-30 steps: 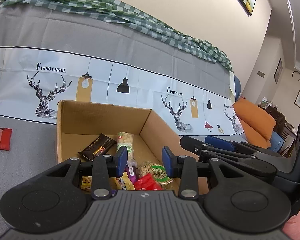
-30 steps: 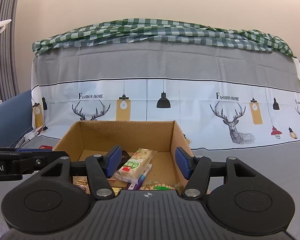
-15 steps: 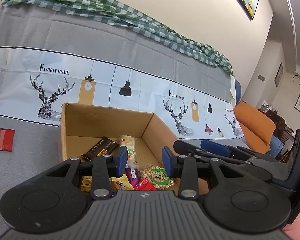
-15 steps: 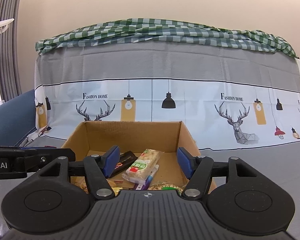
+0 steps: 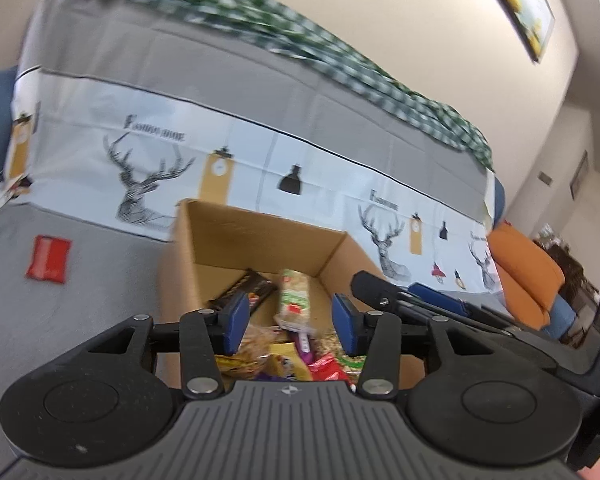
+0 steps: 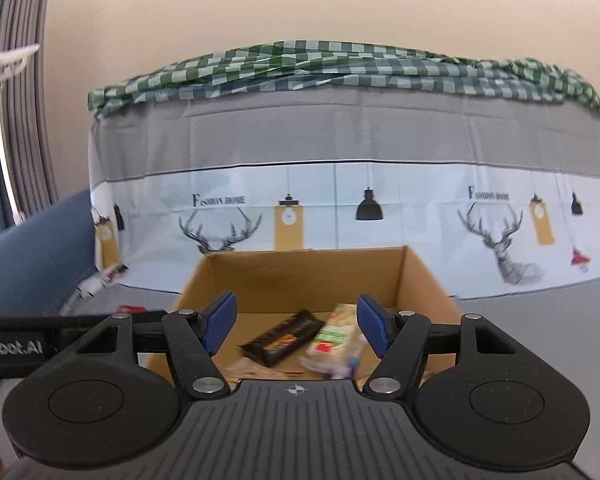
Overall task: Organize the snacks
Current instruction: 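Move both open tools away from the box toward the loose snacks on the sofa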
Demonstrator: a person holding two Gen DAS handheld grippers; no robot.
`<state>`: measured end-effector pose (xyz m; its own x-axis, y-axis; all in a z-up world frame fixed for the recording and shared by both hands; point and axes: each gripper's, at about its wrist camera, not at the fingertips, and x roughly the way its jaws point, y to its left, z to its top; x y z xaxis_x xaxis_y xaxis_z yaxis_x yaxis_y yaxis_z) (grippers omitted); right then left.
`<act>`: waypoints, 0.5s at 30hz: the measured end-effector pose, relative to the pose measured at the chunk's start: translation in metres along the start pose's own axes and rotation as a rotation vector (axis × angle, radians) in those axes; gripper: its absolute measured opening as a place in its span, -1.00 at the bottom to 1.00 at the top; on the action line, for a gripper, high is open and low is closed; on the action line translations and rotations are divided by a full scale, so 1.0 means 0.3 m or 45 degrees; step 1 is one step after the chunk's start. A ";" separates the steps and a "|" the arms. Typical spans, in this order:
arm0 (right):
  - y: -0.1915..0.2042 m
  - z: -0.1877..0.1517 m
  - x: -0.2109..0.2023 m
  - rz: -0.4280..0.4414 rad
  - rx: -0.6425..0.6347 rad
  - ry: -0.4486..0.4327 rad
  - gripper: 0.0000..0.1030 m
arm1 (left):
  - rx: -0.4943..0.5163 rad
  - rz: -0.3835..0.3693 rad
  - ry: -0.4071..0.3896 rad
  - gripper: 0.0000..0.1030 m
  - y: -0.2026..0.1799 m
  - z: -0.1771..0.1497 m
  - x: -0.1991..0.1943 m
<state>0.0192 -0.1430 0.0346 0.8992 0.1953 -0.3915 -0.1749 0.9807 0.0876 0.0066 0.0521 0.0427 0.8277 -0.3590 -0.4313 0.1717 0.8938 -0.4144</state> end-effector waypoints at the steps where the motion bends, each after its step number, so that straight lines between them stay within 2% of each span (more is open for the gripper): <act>1: 0.011 0.001 0.000 0.004 0.018 0.000 0.33 | -0.022 0.009 -0.001 0.03 0.019 0.004 -0.008; 11: 0.127 -0.008 0.032 0.088 0.177 0.049 0.33 | -0.152 0.126 -0.036 -0.01 0.158 0.032 -0.076; 14: 0.157 -0.015 0.044 0.108 0.203 0.061 0.30 | -0.183 0.151 -0.060 -0.36 0.200 0.033 -0.086; 15: 0.168 -0.017 0.050 0.113 0.206 0.063 0.18 | -0.196 0.160 -0.077 -0.43 0.214 0.031 -0.089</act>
<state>0.0217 -0.0906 0.0285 0.8617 0.2848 -0.4199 -0.1820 0.9460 0.2681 0.0004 0.1217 0.0350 0.8687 -0.2264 -0.4405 -0.0148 0.8771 -0.4800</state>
